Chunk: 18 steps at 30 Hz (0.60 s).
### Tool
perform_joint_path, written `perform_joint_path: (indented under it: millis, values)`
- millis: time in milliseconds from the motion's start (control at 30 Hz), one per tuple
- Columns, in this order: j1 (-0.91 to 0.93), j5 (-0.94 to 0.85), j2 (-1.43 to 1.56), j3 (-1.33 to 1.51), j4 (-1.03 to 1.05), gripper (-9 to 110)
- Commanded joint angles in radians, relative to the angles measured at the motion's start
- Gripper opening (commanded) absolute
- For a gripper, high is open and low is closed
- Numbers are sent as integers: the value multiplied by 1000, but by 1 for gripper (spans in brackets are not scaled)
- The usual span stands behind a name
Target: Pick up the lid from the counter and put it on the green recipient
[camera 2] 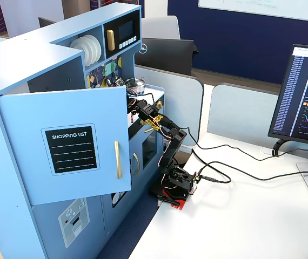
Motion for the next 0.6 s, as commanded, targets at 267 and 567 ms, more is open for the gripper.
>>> perform_joint_path:
  millis: [267, 567]
  values:
    - [29, -12, 14, -12, -5, 0]
    - [54, 66, 8, -20, 6, 14]
